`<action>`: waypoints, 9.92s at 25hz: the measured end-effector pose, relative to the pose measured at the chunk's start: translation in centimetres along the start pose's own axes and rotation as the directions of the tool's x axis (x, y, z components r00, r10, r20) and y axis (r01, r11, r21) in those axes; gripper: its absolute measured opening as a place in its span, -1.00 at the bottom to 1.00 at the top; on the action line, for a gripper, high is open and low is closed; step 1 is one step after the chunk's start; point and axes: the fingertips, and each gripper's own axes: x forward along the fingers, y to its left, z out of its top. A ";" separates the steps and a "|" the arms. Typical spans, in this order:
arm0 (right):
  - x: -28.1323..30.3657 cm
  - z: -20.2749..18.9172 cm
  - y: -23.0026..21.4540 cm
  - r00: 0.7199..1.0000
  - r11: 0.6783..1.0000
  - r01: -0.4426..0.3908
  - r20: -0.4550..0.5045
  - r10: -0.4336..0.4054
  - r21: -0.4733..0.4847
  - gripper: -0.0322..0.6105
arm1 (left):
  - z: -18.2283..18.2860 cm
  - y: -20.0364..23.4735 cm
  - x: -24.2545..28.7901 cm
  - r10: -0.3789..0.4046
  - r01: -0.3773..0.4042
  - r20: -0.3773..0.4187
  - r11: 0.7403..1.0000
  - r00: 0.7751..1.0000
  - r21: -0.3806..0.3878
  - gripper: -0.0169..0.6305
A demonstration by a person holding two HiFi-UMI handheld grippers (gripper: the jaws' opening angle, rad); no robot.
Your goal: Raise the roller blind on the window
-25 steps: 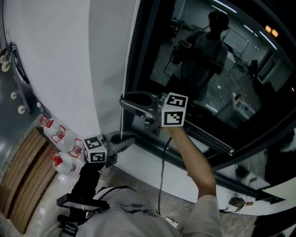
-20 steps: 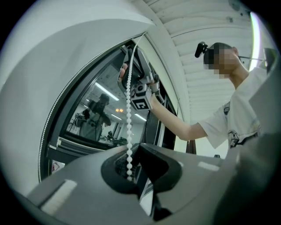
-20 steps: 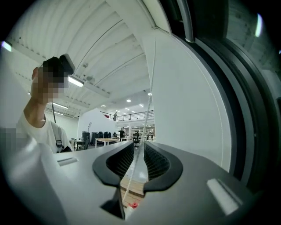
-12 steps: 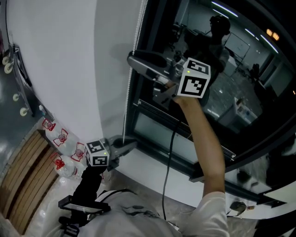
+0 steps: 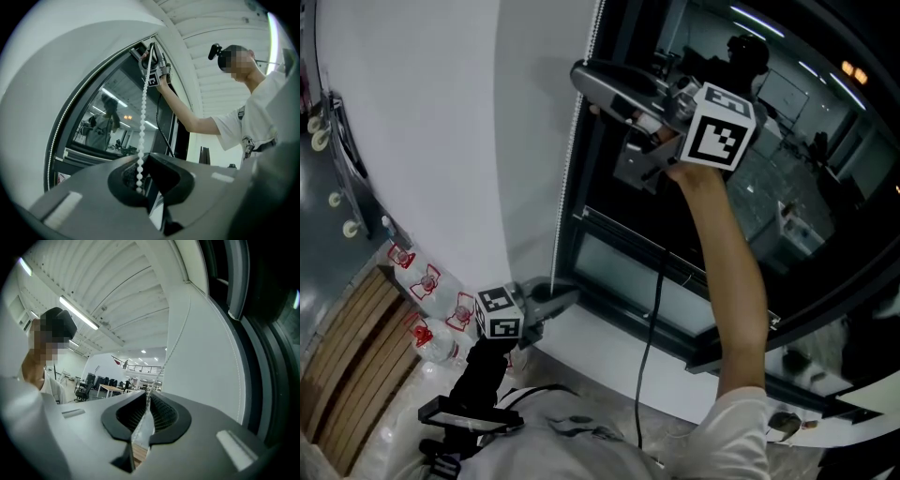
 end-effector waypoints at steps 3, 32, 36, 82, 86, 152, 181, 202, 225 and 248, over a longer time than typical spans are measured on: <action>0.1 -0.3 0.1 1.000 1.000 0.000 -0.012 0.000 0.030 -0.88 | 0.1 0.1 0.0 -0.003 0.003 -0.001 1.000 1.000 0.000 -0.95; -2.2 -12.5 4.7 0.994 0.972 0.007 -0.104 0.018 0.234 -0.89 | -1.3 -1.3 0.6 -0.018 0.018 -0.043 1.000 0.999 -0.013 -0.95; -2.5 -15.5 6.1 0.990 0.967 0.018 -0.138 0.018 0.255 -0.89 | -1.1 -1.9 0.5 -0.021 0.021 -0.043 1.000 0.999 -0.010 -0.95; -0.3 -5.4 4.7 0.997 0.992 0.055 0.040 -0.060 0.116 -0.57 | -2.2 -5.0 -1.9 -0.005 0.004 -0.033 0.999 0.999 -0.041 -0.95; 0.0 -4.0 4.6 0.998 0.995 0.047 0.041 -0.051 0.087 -0.60 | -2.1 -4.8 -1.6 -0.010 0.008 -0.030 0.999 0.999 -0.043 -0.95; -2.0 -17.0 6.5 0.999 0.966 0.020 -0.043 -0.009 0.258 -0.59 | -0.7 -1.8 -0.4 -0.001 0.000 -0.023 1.000 1.000 -0.020 -0.95; -0.7 -3.0 2.4 0.999 0.995 0.002 0.039 -0.006 0.104 -0.87 | -0.6 -0.5 0.0 0.004 -0.004 -0.020 1.000 1.000 -0.016 -0.95; -1.5 -18.5 6.1 0.990 0.967 0.039 -0.143 -0.003 0.253 -0.87 | -0.7 -0.7 0.6 -0.015 0.014 -0.026 1.000 1.000 -0.019 -0.95; -3.5 -27.3 9.1 0.982 0.916 0.041 -0.185 0.036 0.399 -0.87 | 0.2 0.2 -0.1 0.024 -0.024 -0.014 1.000 1.000 -0.008 -0.95; -15.9 -35.6 16.6 0.640 0.555 0.729 -0.114 -0.760 0.400 -0.46 | -10.5 5.8 -14.6 0.644 -0.643 -0.158 0.763 0.748 0.063 -0.57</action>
